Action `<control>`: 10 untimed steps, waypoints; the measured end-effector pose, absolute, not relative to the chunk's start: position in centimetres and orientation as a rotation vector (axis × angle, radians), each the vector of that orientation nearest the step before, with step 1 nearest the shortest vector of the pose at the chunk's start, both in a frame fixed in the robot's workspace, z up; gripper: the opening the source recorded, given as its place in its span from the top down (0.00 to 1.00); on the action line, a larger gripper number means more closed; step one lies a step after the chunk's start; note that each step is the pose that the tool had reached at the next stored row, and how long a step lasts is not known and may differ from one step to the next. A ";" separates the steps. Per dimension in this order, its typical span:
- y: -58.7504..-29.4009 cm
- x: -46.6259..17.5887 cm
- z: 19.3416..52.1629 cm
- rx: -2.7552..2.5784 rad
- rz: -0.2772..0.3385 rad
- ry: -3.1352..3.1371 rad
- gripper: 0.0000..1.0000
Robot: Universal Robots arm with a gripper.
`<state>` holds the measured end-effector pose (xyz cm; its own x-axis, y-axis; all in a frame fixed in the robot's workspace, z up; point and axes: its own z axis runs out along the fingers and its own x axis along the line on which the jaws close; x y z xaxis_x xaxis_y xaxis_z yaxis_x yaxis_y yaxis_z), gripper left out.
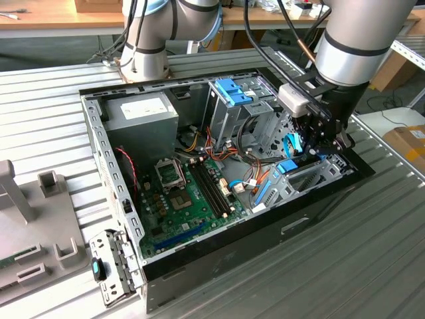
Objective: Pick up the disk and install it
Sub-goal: 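Insert the first disk wire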
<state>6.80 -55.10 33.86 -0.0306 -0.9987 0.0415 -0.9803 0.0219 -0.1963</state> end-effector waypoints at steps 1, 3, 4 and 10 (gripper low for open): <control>-55.1 6.8 34.0 -2.109 -0.258 2.165 0.83; -55.1 6.8 34.2 -2.109 -0.259 2.165 0.83; -55.1 6.8 34.2 -2.109 -0.259 2.165 0.83; -55.1 7.0 34.3 -2.109 -0.259 2.166 0.83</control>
<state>6.97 -55.10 34.31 -0.0305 -0.9987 0.0419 -0.9803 0.0217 -0.1963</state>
